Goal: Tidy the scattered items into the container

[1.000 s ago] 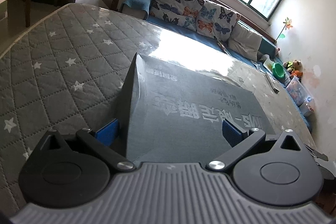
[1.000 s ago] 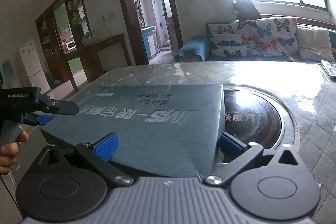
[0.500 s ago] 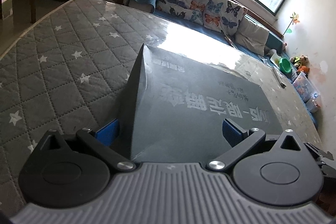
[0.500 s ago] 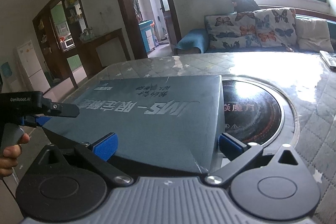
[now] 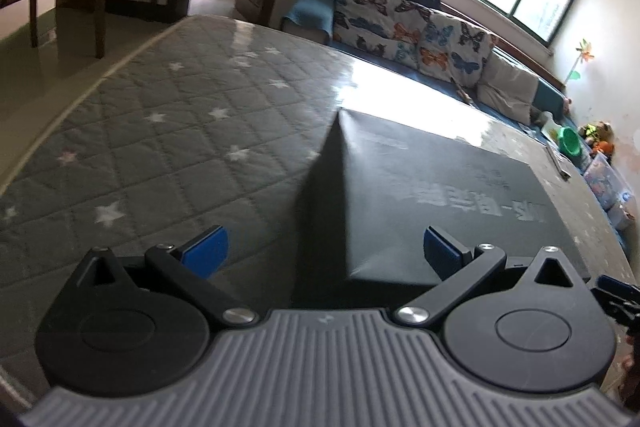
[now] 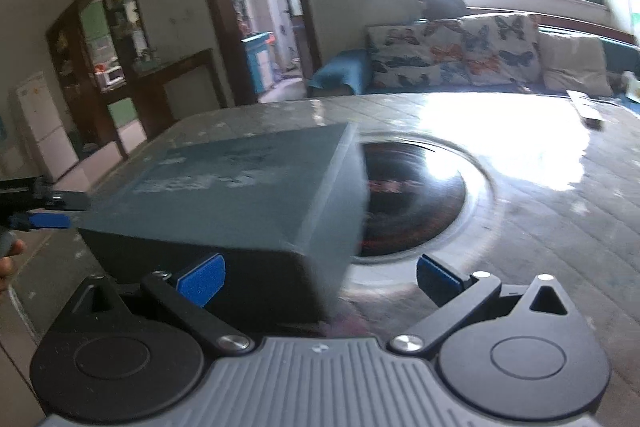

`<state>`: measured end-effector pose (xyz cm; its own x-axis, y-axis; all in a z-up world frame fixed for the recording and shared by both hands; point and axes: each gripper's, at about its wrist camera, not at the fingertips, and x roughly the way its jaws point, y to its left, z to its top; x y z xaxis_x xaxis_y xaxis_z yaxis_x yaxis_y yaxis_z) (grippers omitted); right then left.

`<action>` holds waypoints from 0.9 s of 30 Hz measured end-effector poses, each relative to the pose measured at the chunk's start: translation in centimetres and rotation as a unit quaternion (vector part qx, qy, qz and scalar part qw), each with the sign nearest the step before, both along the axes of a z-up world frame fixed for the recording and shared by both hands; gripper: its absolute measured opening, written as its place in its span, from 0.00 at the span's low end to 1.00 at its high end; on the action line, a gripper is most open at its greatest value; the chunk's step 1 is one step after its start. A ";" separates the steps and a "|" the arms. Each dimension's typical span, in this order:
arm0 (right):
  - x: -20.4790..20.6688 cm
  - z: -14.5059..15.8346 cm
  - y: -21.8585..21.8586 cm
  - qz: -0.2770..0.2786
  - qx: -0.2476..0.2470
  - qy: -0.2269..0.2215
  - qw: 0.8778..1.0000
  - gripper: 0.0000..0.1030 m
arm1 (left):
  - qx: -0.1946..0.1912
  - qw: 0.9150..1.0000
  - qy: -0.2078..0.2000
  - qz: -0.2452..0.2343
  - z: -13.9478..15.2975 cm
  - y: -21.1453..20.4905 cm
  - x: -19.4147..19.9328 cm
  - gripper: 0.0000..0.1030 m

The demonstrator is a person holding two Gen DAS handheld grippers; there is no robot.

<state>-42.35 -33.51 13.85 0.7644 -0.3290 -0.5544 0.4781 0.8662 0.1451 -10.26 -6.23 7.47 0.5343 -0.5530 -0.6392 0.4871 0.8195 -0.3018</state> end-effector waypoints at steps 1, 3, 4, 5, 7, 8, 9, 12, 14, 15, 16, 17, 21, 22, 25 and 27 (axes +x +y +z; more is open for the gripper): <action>-0.5 0.0 -0.3 -0.007 -0.003 0.004 1.000 1.00 | 0.001 1.000 0.001 0.008 -0.1 0.6 0.1 1.00; -1.6 -0.2 -1.3 -0.029 -0.011 0.018 0.999 1.00 | 0.005 1.000 0.004 0.026 -0.3 1.8 0.3 1.00; -2.1 -0.3 -1.9 -0.041 -0.015 0.024 0.999 1.00 | 0.007 0.999 0.006 0.036 -0.4 2.4 0.5 1.00; -2.6 -0.5 -2.5 -0.052 -0.018 0.030 0.998 1.00 | 0.012 0.999 0.007 0.046 -0.6 2.8 0.8 1.00; -3.3 -0.9 -3.9 -0.078 -0.023 0.040 0.996 1.00 | 0.028 0.997 0.006 0.067 -1.0 3.5 1.4 1.00; -3.7 -1.2 -4.8 -0.095 -0.027 0.044 0.994 1.00 | 0.039 0.996 0.004 0.079 -1.3 3.8 1.7 1.00; -4.1 -1.5 -5.7 -0.109 -0.030 0.046 0.993 1.00 | 0.054 0.995 -0.003 0.089 -1.6 3.9 2.1 1.00; -4.8 -2.5 -8.1 -0.147 -0.030 0.048 0.987 1.00 | 0.095 0.989 -0.018 0.113 -2.7 4.0 3.3 1.00; -5.2 -3.2 -9.8 -0.174 -0.031 0.049 0.983 1.00 | 0.120 0.984 -0.025 0.127 -3.6 4.1 4.1 1.00; -5.5 -3.6 -10.9 -0.189 -0.032 0.048 0.980 1.00 | 0.126 0.983 -0.023 0.132 -4.0 4.1 4.5 1.00; -5.6 -4.0 -11.6 -0.203 -0.032 0.048 0.978 1.00 | 0.129 0.982 -0.021 0.136 -4.5 4.2 5.0 1.00; -5.7 -4.2 -12.1 -0.212 -0.031 0.047 0.976 1.00 | 0.130 0.981 -0.021 0.140 -4.8 4.2 5.4 1.00; -6.0 -5.3 -14.0 -0.243 -0.030 0.047 0.968 1.00 | 0.145 0.976 -0.034 0.158 -5.8 4.7 6.4 1.00; -5.9 -5.6 -14.4 -0.248 -0.031 0.048 0.967 1.00 | 0.148 0.975 -0.038 0.161 -6.1 4.8 6.7 1.00; -5.9 -6.1 -15.2 -0.258 -0.032 0.050 0.964 1.00 | 0.160 0.971 -0.051 0.169 -6.7 5.0 7.5 1.00; -6.0 -6.3 -15.4 -0.261 -0.032 0.052 0.963 1.00 | 0.158 0.970 -0.056 0.174 -6.7 5.2 7.8 1.00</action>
